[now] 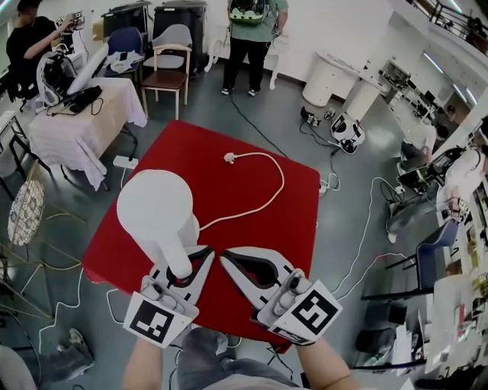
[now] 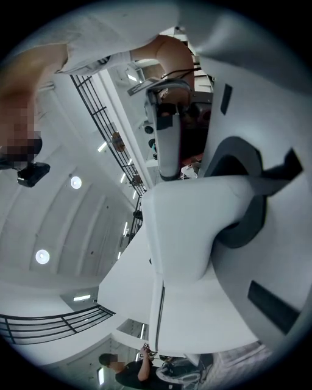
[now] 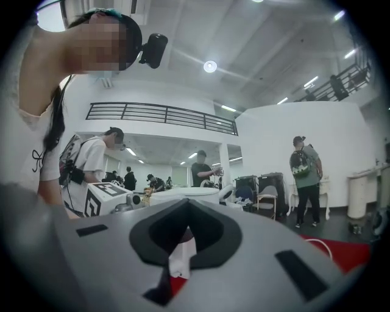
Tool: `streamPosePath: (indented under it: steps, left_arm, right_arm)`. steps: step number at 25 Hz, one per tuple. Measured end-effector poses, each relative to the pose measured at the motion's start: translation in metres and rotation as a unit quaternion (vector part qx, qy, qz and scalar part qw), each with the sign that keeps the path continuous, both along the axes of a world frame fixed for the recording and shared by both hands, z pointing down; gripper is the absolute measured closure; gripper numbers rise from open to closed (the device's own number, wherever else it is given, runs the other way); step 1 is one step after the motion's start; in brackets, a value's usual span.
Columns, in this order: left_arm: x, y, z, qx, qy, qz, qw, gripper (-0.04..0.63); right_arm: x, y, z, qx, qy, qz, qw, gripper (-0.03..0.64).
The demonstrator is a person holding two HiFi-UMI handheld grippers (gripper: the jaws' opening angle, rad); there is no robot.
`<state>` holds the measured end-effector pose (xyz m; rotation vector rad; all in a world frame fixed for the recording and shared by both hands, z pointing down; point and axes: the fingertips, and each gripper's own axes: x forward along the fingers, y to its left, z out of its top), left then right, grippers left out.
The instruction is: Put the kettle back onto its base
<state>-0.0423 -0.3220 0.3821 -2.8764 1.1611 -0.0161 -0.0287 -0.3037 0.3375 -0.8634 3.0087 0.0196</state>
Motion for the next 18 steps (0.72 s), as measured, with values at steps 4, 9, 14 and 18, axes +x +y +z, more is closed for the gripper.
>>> streamPosePath:
  steps: [4, 9, 14, 18]
  left_arm:
    - [0.006, -0.019, 0.016, -0.001, -0.002, 0.009, 1.0, 0.586]
    - [0.011, -0.038, 0.029, -0.003, 0.008, 0.015, 0.9998, 0.586]
    - [0.01, -0.05, 0.04, -0.001, 0.001, 0.018, 0.9998, 0.586]
    - [0.013, -0.055, 0.045, 0.002, -0.005, 0.017, 0.9998, 0.586]
  right_arm:
    - [0.006, -0.01, 0.013, -0.009, 0.008, 0.01, 1.0, 0.609]
    - [0.011, -0.02, 0.021, -0.016, 0.016, 0.022, 1.0, 0.609]
    - [0.01, -0.027, 0.027, -0.021, 0.023, 0.03, 0.999, 0.609]
    - [0.012, -0.027, 0.031, -0.025, 0.026, 0.031, 0.999, 0.609]
